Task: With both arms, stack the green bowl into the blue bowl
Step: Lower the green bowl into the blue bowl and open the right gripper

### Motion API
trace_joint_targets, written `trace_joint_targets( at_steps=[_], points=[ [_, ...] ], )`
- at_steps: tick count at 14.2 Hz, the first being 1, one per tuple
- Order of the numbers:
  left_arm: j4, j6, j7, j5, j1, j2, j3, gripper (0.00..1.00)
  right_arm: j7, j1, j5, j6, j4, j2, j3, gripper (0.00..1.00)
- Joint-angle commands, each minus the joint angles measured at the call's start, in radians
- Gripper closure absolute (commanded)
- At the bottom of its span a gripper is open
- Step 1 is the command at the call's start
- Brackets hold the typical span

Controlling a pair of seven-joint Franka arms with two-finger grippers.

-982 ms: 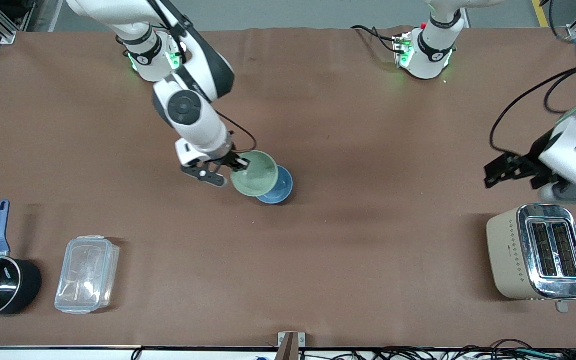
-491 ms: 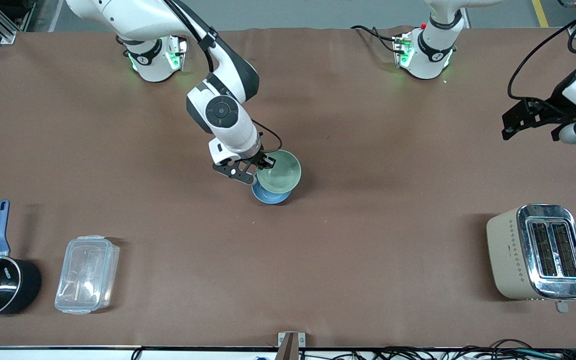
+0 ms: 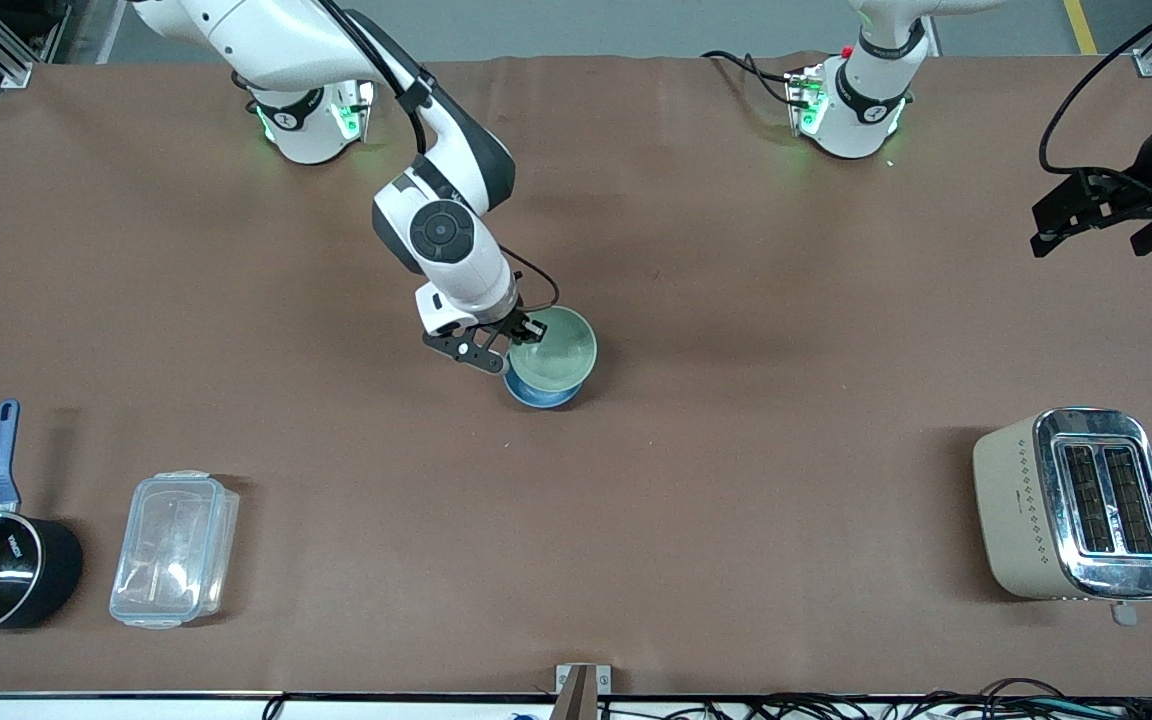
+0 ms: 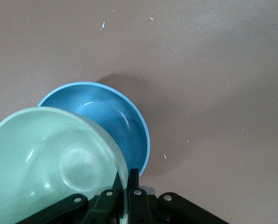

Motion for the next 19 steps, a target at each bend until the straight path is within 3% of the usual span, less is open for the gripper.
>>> trace_joint_targets(
  at_steps=[1,7,9,10,11,12,14,16,18,19],
  points=[
    [-0.025,-0.007,-0.004,-0.016,-0.001,-0.022,0.000,0.00,0.026,-0.009,-0.033,0.015,-0.009,0.009,0.002,0.98],
    [-0.025,-0.009,0.008,-0.015,-0.001,-0.017,0.000,0.00,0.060,0.014,-0.045,0.009,-0.012,0.021,0.002,0.85],
    [-0.024,-0.010,0.010,-0.015,0.001,-0.017,0.000,0.00,0.060,0.006,-0.046,0.003,-0.010,0.021,0.002,0.53],
    [-0.024,-0.010,0.010,-0.015,0.001,-0.019,0.000,0.00,0.061,0.000,-0.046,0.001,-0.007,0.020,0.002,0.26],
    [-0.024,-0.010,0.010,-0.015,-0.001,-0.019,0.000,0.00,0.058,-0.009,-0.045,-0.003,-0.004,0.006,0.002,0.10],
    [-0.022,-0.012,0.010,-0.015,-0.001,-0.020,0.000,0.00,0.057,-0.035,-0.046,-0.032,0.006,-0.029,0.002,0.01],
    [-0.022,-0.012,0.008,-0.013,-0.001,-0.022,-0.006,0.00,0.044,-0.090,-0.077,-0.151,0.051,-0.119,0.002,0.00],
    [-0.021,-0.012,0.008,-0.013,-0.002,-0.022,-0.007,0.00,-0.004,-0.165,-0.185,-0.301,0.101,-0.204,0.005,0.00],
    [-0.021,-0.012,0.008,-0.013,-0.002,-0.022,-0.007,0.00,-0.179,-0.242,-0.200,-0.424,0.149,-0.276,-0.006,0.00],
    [-0.022,-0.012,0.010,-0.013,-0.002,-0.020,-0.007,0.00,-0.289,-0.256,-0.195,-0.484,0.158,-0.316,-0.044,0.00]
  ],
)
